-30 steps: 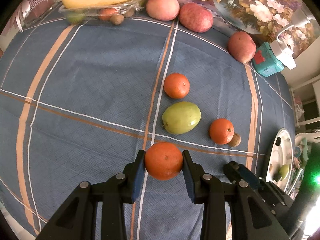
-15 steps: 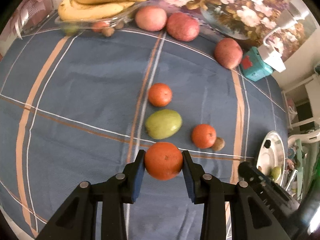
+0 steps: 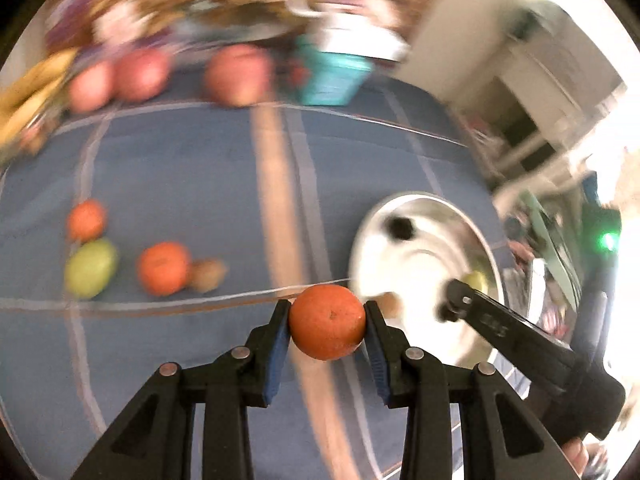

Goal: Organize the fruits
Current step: 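Carry persimmon and black fruit over the steel plate and open both tools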

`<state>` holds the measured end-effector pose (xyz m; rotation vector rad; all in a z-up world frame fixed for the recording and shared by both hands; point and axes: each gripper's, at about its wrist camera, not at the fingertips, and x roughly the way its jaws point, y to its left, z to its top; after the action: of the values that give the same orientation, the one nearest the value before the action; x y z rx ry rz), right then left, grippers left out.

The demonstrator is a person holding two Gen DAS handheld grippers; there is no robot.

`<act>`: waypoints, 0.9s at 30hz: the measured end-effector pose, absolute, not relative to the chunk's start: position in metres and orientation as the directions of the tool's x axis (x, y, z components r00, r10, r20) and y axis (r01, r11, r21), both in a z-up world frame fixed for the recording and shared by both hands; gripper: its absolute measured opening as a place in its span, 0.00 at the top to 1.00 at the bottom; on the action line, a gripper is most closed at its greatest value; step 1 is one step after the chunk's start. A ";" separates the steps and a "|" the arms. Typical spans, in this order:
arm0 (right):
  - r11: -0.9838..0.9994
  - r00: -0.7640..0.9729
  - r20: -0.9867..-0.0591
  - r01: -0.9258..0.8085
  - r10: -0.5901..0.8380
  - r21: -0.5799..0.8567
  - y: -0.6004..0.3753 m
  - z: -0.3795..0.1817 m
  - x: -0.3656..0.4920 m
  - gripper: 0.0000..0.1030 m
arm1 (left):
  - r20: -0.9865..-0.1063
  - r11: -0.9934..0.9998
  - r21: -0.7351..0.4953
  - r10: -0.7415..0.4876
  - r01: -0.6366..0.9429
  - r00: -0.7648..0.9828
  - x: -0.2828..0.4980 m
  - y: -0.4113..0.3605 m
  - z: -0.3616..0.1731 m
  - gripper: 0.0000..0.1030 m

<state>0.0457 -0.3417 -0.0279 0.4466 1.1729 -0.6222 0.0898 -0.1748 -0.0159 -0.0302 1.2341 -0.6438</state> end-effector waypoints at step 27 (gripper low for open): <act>0.671 0.335 -0.926 0.729 -0.173 0.138 -0.381 -0.029 0.032 0.59 | -0.861 0.811 -0.328 -0.467 0.483 0.199 0.095 -0.208 -0.032 0.27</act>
<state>0.0320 -0.3812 -0.0291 0.6073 1.0776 -0.6377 0.0945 -0.2075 -0.0319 0.0159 1.1982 -0.6646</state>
